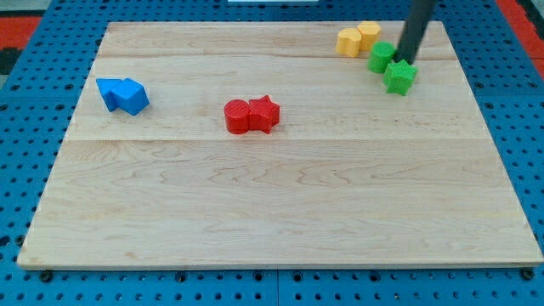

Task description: Push green star to yellow heart

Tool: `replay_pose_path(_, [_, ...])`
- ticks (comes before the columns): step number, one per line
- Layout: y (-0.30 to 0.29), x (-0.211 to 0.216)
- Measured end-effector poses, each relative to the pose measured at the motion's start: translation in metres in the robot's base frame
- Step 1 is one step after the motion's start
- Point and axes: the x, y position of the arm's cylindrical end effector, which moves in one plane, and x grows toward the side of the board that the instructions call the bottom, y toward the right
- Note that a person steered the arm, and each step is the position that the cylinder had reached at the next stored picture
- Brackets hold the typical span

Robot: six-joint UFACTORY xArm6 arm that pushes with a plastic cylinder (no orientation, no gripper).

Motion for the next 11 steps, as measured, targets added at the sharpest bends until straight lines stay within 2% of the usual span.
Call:
replay_pose_path(1, [-0.020,-0.004])
replay_pose_path(2, [0.050,0.040])
replay_pose_path(3, [0.123,0.065])
replay_pose_path(4, [0.094,0.110])
replay_pose_path(5, [0.032,0.078])
replay_pose_path(6, [-0.004,0.028])
replay_pose_path(7, [-0.032,0.015])
replay_pose_path(8, [0.015,0.041])
replay_pose_path(9, [-0.002,0.070])
replay_pose_path(11, [-0.100,-0.007])
